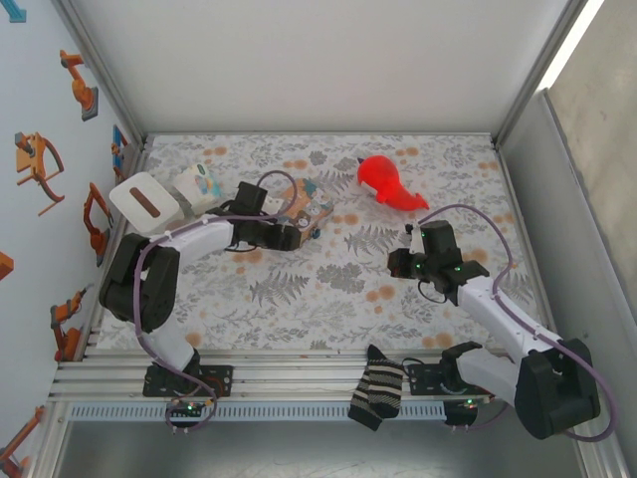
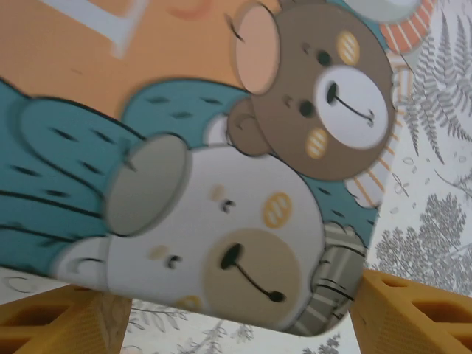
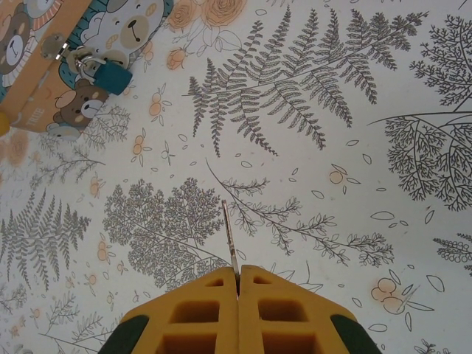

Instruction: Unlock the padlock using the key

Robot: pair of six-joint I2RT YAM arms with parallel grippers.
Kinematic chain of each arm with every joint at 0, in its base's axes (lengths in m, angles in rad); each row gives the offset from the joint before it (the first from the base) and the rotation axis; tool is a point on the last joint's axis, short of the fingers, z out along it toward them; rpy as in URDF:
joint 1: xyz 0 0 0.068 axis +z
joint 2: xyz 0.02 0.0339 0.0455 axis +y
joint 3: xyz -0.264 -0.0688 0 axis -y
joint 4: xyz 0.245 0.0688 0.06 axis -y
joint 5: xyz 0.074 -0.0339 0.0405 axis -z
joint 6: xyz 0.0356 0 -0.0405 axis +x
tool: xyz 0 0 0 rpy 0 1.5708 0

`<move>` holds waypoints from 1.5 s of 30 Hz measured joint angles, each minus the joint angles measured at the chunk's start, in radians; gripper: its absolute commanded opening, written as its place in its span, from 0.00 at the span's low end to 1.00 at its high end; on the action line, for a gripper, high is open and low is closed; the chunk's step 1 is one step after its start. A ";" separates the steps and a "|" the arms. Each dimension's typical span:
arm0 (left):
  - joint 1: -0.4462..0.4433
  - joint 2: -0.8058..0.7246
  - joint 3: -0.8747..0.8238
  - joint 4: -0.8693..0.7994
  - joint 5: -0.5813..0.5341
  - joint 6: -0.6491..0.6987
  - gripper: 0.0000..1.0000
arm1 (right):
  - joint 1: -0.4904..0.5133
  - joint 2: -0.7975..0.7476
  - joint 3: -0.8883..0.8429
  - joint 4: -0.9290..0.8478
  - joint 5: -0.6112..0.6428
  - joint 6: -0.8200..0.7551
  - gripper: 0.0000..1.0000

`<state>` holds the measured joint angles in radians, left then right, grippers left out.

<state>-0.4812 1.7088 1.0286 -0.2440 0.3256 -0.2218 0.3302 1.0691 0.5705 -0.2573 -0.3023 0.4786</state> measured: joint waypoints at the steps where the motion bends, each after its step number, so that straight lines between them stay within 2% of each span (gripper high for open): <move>1: 0.011 0.001 0.002 0.001 0.003 0.002 0.77 | 0.000 -0.001 0.000 0.000 0.000 0.000 0.00; 11: 0.075 -0.031 0.048 -0.023 -0.031 0.047 0.79 | 0.000 -0.034 0.000 -0.035 0.008 -0.008 0.00; 16: 0.118 -0.025 0.176 -0.069 -0.027 0.065 0.78 | 0.000 -0.035 0.000 -0.045 0.016 -0.013 0.00; 21: 0.129 0.101 0.452 -0.127 -0.018 0.121 0.78 | 0.000 -0.035 0.000 -0.050 0.023 -0.023 0.00; 26: 0.129 0.267 0.649 -0.198 0.001 0.168 0.78 | 0.000 -0.037 0.000 -0.071 0.030 -0.027 0.00; 36: 0.120 0.506 0.875 -0.319 0.089 0.182 0.77 | 0.000 -0.045 0.001 -0.104 0.033 -0.034 0.00; 45: 0.048 0.636 1.072 -0.452 0.109 0.232 0.77 | 0.000 -0.073 0.001 -0.110 0.034 -0.045 0.00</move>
<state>-0.4328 2.3451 2.1006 -0.6956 0.4351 0.0101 0.3302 0.9962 0.5716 -0.3676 -0.2684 0.4339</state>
